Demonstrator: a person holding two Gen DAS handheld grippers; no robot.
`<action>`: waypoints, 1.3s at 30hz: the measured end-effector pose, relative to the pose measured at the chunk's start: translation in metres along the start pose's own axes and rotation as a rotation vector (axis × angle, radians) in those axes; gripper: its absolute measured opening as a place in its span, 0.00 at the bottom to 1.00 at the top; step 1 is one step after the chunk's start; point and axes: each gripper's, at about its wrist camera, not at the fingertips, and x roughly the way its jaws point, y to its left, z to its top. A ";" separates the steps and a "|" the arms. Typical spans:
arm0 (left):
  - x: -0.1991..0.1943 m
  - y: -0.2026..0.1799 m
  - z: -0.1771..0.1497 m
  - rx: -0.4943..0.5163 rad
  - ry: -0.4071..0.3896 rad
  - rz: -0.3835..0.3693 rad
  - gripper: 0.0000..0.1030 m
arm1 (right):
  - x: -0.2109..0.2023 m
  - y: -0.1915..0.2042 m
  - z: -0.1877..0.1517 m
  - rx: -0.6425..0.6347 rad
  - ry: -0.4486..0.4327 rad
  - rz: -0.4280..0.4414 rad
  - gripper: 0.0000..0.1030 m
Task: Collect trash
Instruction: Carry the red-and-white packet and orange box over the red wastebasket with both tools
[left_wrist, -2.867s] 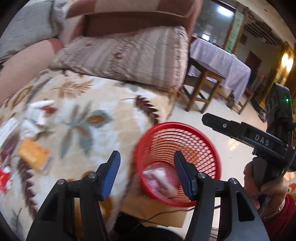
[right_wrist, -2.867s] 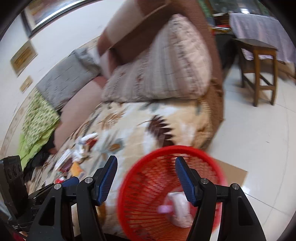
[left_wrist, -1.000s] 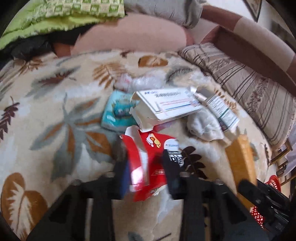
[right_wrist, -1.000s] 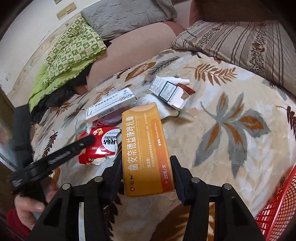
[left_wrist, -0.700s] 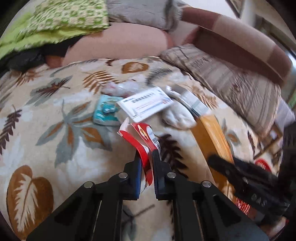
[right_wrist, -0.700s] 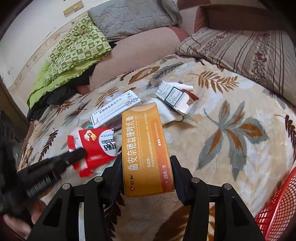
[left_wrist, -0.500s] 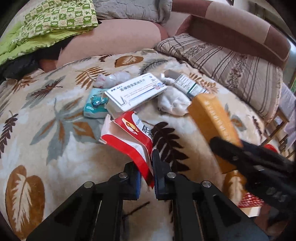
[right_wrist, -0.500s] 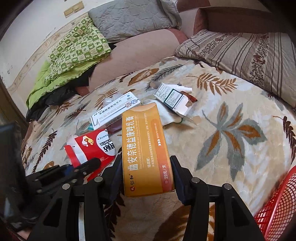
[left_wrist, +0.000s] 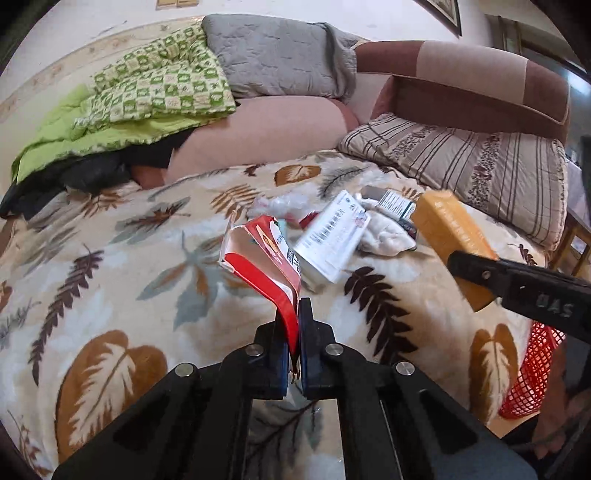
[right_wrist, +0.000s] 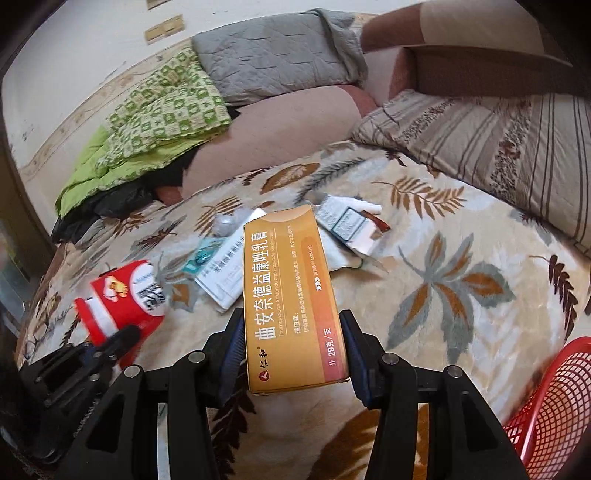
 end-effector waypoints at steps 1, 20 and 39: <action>0.003 0.002 0.000 -0.008 0.006 0.002 0.04 | 0.001 0.003 0.000 -0.012 0.004 0.000 0.52; 0.010 -0.002 -0.004 0.013 -0.008 -0.010 0.04 | 0.014 -0.010 0.000 0.029 0.050 -0.013 0.52; 0.006 -0.005 -0.004 0.027 -0.017 -0.016 0.04 | 0.009 -0.018 0.000 0.056 0.043 -0.024 0.52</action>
